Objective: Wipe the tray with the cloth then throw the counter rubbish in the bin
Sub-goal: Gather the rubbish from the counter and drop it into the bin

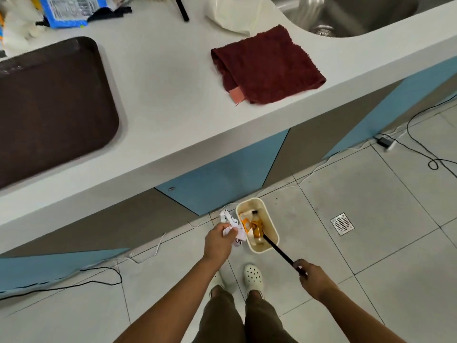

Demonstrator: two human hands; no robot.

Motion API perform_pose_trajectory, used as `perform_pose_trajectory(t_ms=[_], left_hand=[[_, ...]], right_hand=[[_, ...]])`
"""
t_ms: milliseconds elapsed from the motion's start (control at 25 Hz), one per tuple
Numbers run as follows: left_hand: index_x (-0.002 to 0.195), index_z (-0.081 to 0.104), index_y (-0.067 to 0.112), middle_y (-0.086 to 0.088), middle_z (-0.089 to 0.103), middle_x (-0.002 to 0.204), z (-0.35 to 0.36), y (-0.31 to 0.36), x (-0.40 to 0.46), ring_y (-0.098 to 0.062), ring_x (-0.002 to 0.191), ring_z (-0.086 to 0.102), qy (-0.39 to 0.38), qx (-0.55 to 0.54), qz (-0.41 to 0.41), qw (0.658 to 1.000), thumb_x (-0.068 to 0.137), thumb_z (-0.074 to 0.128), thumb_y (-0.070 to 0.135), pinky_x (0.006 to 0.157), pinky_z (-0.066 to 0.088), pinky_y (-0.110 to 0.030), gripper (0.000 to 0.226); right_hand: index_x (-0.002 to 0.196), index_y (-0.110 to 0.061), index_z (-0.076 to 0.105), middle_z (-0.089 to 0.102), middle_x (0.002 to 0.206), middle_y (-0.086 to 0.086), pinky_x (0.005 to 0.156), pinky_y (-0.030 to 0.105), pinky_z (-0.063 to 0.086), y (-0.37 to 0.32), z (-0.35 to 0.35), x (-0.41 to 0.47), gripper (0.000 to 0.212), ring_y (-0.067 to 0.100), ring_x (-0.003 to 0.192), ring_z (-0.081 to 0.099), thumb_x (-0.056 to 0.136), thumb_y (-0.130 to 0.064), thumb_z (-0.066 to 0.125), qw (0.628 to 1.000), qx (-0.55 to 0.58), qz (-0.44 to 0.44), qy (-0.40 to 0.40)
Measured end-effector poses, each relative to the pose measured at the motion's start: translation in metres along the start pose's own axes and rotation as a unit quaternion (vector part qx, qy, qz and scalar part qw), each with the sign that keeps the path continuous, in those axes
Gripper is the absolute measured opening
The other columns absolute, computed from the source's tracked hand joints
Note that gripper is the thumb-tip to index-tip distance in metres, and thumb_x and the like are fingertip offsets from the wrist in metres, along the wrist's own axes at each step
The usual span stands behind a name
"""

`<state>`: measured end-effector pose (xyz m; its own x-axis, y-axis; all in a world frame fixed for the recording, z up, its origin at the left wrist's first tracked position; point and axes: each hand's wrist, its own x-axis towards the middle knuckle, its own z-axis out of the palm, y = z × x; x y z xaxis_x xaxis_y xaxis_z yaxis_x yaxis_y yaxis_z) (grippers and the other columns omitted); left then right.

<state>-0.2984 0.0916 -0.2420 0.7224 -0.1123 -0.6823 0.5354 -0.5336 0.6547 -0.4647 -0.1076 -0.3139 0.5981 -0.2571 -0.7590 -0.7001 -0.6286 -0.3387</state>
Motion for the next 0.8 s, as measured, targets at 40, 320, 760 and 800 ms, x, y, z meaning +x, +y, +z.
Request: perform_pose_trajectory(t_ms=[40, 320, 760, 800], left_hand=[[0.113, 0.058, 0.006, -0.005, 0.060, 0.111, 0.003, -0.003, 0.004, -0.016, 0.093, 0.055, -0.026, 0.034, -0.005, 0.999, 0.094, 0.052, 0.017, 0.075, 0.044, -0.023, 0.023], [0.112, 0.054, 0.006, -0.012, 0.059, 0.123, 0.034, -0.040, 0.064, -0.019, 0.104, 0.057, -0.098, 0.167, 0.002, 0.981, 0.091, 0.055, 0.015, 0.067, 0.043, -0.010, 0.023], [0.126, 0.051, 0.009, -0.012, 0.055, 0.131, 0.145, -0.120, 0.217, -0.026, 0.118, 0.053, -0.148, 0.233, -0.025, 0.961, 0.096, 0.040, 0.015, 0.086, 0.043, -0.024, 0.033], [0.128, 0.050, 0.009, -0.013, 0.054, 0.132, 0.151, -0.124, 0.226, -0.028, 0.119, 0.052, -0.144, 0.234, -0.032, 0.961, 0.096, 0.041, 0.015, 0.090, 0.043, -0.027, 0.034]], right_hand=[[0.101, -0.031, 0.048, 0.059, 0.112, 0.011, 0.064, 0.016, 0.044, -0.003, 0.003, 0.002, 0.030, 0.017, 0.071, 0.055, 0.090, -0.003, 0.042, 1.000, 0.010, 0.015, -0.009], [0.108, -0.016, 0.064, 0.059, 0.117, 0.011, 0.060, 0.016, 0.039, -0.017, 0.034, 0.064, 0.030, 0.018, 0.074, 0.053, 0.089, -0.001, 0.046, 0.988, 0.127, 0.090, 0.022], [0.106, -0.017, 0.067, 0.057, 0.116, 0.011, 0.062, 0.014, 0.039, 0.011, 0.105, 0.215, 0.030, 0.020, 0.083, 0.051, 0.087, -0.004, 0.048, 0.962, 0.221, 0.160, 0.014], [0.104, -0.017, 0.067, 0.057, 0.115, 0.011, 0.061, 0.016, 0.039, 0.013, 0.108, 0.224, 0.029, 0.021, 0.083, 0.052, 0.087, -0.004, 0.048, 0.959, 0.231, 0.165, 0.018]])
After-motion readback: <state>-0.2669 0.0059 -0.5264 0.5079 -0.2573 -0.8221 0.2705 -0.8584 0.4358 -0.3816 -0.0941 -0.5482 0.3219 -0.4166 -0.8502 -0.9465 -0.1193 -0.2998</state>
